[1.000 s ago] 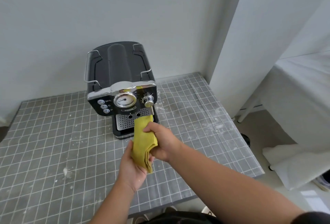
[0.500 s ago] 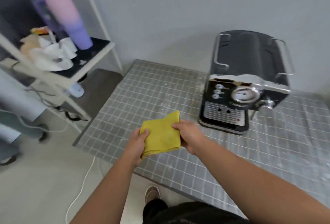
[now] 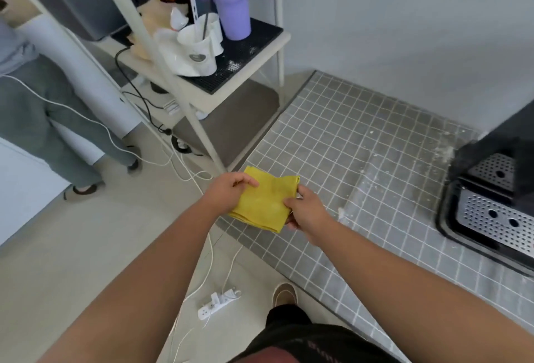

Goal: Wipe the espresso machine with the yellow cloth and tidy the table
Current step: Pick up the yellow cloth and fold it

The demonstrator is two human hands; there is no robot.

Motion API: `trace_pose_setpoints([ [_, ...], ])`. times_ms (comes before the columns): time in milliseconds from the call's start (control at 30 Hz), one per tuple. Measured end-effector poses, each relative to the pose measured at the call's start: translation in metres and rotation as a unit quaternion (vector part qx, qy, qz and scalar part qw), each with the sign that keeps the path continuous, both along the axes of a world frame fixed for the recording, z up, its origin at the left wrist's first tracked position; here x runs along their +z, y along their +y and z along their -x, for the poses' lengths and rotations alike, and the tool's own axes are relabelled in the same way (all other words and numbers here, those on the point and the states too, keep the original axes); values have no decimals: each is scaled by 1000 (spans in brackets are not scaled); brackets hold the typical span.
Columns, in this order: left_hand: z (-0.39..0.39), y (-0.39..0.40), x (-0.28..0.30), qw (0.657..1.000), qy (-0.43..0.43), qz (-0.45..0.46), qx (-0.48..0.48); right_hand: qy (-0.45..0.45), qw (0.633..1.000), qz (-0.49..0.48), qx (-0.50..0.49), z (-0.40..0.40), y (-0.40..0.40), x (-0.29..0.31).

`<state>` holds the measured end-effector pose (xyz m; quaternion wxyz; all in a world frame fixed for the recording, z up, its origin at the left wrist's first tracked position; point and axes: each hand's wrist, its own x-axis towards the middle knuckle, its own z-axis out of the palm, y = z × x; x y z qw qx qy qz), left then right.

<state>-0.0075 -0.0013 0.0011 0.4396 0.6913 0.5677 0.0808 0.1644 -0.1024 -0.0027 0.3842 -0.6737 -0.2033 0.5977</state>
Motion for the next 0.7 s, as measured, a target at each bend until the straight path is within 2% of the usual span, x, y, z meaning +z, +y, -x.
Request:
trace_pose_setpoints([
  [133, 20, 8, -23, 999, 17, -29, -43, 3, 1000, 10, -21, 24, 2, -19],
  [300, 39, 7, -52, 970, 140, -92, -175, -8, 998, 64, -23, 39, -5, -46],
  [400, 42, 11, -57, 962, 139, -98, -215, -48, 994, 88, -39, 37, 1, -49],
  [467, 37, 17, -56, 973, 101, -84, -190, -83, 990, 100, -55, 33, 7, -49],
  [567, 22, 24, -51, 998, -3, -6, -63, -122, 985, 104, -66, 25, 16, -48],
  [700, 14, 33, -57, 996, -87, -8, 22, -161, 981, 90, -65, 15, 22, -48],
])
